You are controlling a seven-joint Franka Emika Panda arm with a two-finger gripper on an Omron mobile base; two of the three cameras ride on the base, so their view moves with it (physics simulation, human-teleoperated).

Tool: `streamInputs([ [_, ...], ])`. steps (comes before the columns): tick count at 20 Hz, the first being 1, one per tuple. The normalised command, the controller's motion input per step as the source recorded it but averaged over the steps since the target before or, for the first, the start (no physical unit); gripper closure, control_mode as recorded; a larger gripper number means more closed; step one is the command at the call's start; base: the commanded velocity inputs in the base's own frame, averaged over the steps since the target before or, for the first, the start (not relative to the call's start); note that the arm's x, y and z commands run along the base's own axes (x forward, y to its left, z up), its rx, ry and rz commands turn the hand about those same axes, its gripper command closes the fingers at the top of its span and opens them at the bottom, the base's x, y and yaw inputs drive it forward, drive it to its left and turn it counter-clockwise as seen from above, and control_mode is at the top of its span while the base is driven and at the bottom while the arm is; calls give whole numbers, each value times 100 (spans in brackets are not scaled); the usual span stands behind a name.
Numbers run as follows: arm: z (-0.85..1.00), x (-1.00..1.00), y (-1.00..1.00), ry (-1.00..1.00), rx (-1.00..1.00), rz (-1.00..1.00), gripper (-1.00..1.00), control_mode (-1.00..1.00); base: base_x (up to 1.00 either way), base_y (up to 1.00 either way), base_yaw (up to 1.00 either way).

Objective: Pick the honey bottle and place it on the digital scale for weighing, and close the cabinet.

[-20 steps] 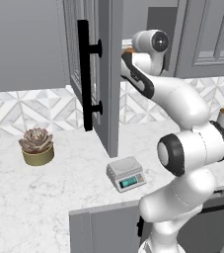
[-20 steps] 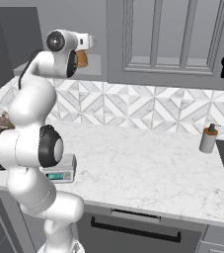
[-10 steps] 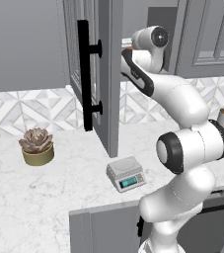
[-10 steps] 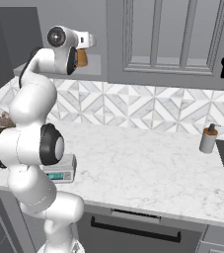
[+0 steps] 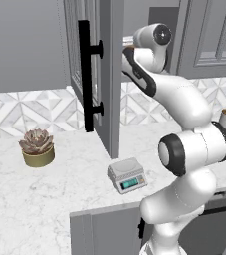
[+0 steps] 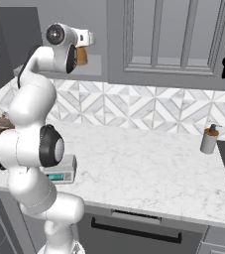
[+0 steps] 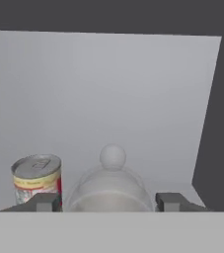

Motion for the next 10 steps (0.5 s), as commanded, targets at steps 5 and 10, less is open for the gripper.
streamInputs([
  [5,0,-67,18,-43,0,0,100,-100,0,0,0],
  [10,0,-76,42,-43,0,0,100,-100,0,0,0],
])
